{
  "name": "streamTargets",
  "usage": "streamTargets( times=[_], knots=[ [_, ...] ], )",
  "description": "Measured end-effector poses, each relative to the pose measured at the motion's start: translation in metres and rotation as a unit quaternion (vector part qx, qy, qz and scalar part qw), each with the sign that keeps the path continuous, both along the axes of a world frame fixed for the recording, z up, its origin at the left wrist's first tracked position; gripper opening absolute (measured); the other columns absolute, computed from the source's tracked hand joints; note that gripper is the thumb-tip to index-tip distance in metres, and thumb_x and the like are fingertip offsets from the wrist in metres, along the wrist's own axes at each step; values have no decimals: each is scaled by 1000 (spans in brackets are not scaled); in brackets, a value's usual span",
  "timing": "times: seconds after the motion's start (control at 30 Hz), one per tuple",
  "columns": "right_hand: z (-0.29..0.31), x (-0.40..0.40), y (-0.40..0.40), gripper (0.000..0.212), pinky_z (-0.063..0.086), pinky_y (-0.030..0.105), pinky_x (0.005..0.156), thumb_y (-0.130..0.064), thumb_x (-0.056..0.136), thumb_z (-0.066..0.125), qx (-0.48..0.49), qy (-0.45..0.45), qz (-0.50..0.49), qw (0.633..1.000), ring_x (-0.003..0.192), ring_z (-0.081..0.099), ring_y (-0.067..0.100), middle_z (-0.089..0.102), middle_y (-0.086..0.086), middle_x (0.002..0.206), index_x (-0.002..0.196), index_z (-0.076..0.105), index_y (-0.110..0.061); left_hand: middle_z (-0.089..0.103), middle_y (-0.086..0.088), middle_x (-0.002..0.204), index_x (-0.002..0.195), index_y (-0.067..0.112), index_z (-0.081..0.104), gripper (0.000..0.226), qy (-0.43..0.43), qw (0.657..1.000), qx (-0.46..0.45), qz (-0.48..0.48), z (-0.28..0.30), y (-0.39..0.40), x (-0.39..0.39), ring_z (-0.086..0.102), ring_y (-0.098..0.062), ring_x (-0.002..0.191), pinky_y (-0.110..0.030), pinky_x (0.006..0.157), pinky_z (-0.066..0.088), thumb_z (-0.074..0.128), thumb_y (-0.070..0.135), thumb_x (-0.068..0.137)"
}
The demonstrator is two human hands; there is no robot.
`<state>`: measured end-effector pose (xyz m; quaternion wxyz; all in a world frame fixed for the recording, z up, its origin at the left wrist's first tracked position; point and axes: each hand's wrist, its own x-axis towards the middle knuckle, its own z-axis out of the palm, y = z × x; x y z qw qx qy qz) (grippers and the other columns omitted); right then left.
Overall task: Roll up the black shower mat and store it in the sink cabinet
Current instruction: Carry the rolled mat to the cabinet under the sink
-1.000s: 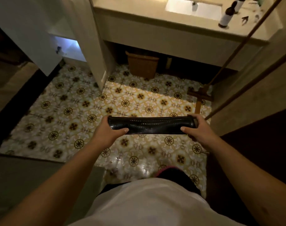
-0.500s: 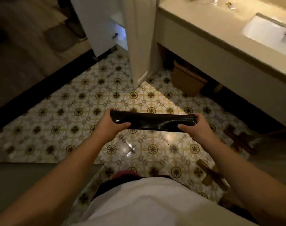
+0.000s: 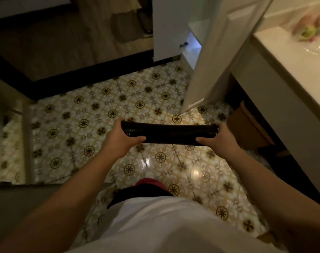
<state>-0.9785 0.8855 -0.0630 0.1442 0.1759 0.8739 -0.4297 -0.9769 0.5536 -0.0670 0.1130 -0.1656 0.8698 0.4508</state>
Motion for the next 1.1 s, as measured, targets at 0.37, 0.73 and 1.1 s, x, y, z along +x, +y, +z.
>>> streamTargets(
  times=[0.37,0.73,1.1],
  knots=[
    [0,-164,-53,90,39,18,62,-48,62,84,18,16,91,996,92,51,12,48,-5,111,134,41,-17,51,15,104,141,20,33,102,2,997,2,72,6,-51,-116,55,-3,85,-9,55,38,86,48,58],
    [-20,-362,-112,93,39,13,68,-42,66,84,-37,7,253,967,101,49,12,48,-4,118,139,35,-14,55,10,111,142,20,31,102,-4,977,-7,214,-5,-84,-216,56,-13,103,-19,76,46,87,44,59],
    [-7,-501,-163,90,40,27,88,-34,73,81,-69,-2,333,940,108,47,14,43,-4,122,143,28,-19,57,4,112,141,19,31,100,14,953,23,301,-5,-113,-304,59,-16,100,-21,71,48,88,38,61]
  ],
)
